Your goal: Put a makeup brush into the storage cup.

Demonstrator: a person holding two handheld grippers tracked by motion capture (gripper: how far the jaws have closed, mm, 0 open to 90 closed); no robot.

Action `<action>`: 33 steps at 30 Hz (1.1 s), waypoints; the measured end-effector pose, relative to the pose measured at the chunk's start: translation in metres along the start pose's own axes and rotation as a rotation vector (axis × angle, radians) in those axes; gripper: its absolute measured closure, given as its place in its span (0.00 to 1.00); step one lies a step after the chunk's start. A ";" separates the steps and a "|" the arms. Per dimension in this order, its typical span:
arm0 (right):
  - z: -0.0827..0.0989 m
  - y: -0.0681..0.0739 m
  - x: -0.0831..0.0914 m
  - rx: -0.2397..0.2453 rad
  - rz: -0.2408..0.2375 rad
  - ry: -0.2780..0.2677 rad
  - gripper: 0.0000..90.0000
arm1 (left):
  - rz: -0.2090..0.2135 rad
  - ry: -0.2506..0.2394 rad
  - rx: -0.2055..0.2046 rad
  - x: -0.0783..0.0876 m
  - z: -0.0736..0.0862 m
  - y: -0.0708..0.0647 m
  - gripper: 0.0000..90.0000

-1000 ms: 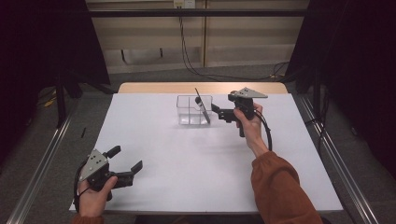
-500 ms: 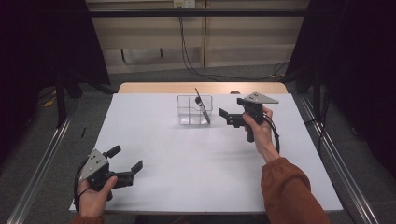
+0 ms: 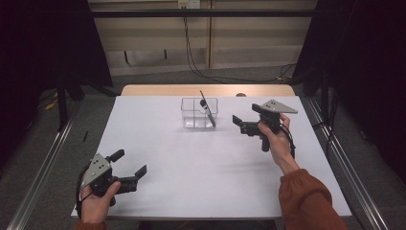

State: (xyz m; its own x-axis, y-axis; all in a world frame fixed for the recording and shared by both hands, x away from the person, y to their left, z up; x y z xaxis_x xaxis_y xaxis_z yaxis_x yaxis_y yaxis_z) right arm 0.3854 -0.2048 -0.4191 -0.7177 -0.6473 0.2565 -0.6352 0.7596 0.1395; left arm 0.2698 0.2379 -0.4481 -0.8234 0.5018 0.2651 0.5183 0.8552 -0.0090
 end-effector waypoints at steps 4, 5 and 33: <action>0.002 0.002 0.008 0.006 0.008 -0.005 0.02 | 0.002 -0.003 0.000 0.000 0.000 0.001 0.03; 0.003 0.002 0.009 0.012 0.013 -0.002 0.02 | 0.001 -0.006 0.003 0.001 -0.001 0.000 0.03; 0.023 0.021 0.050 0.032 0.009 -0.025 0.01 | 0.002 -0.006 0.018 0.000 0.000 -0.002 0.03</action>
State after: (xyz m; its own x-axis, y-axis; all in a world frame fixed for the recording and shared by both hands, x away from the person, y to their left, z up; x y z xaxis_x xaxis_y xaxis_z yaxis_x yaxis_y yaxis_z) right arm 0.3299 -0.2224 -0.4254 -0.7302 -0.6422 0.2332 -0.6371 0.7633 0.1070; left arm 0.2687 0.2365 -0.4475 -0.8237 0.5043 0.2592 0.5157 0.8564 -0.0273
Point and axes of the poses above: each handheld gripper's, and its own axes: x roughly backward along the jaws, z roughly out of its underside, y roughly to its left, the point moved 3 cm from there along -x, roughly forward along the jaws, and after that the axes turned 9 degrees about -z, right-handed, at the moved point
